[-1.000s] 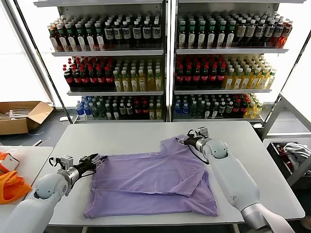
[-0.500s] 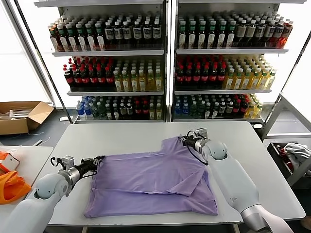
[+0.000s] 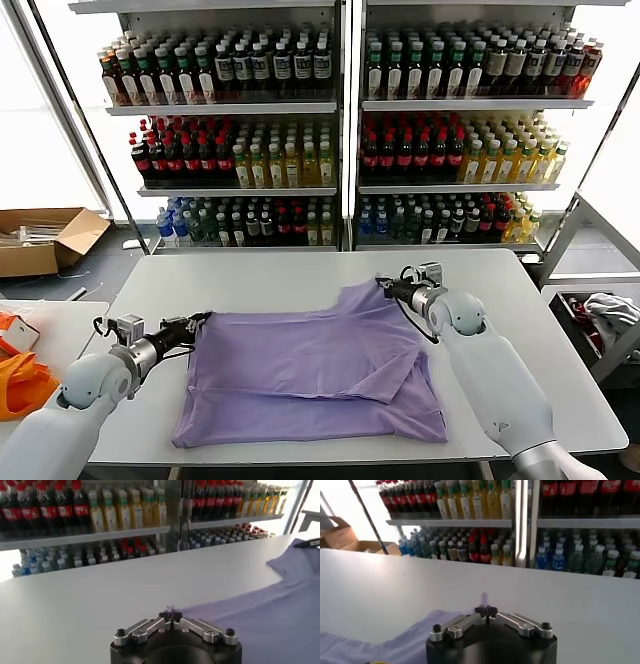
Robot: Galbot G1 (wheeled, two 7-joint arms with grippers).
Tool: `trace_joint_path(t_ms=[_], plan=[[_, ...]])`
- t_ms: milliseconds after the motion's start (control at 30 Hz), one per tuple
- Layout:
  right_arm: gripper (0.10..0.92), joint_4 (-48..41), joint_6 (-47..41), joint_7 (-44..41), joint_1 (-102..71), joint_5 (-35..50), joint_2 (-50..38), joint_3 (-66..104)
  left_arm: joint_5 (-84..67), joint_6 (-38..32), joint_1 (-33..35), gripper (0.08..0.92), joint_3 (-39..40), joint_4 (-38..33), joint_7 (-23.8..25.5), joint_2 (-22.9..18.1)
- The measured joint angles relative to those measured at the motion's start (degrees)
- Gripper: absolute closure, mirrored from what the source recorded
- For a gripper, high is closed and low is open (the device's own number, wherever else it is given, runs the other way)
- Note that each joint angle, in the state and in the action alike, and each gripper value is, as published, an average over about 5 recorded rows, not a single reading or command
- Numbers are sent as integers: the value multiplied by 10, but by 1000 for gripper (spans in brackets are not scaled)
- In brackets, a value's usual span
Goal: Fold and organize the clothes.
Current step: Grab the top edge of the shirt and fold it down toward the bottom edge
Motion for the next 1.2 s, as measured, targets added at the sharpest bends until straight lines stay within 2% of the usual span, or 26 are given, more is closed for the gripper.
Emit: trace_joint_path(t_ms=[333, 633, 1067, 1200], plan=[[920, 178, 2, 4, -138, 45, -59, 76, 4, 7, 79, 914, -55, -95, -17, 21], [920, 312, 10, -3, -306, 54, -86, 166, 30, 20, 201, 914, -128, -191, -24, 30], [919, 412, 38, 6, -505, 40, -87, 222, 83, 8, 360, 914, -196, -272, -10, 4], [855, 435, 44, 12, -536, 41, -82, 235, 90, 3, 382, 881, -205, -287, -8, -1]])
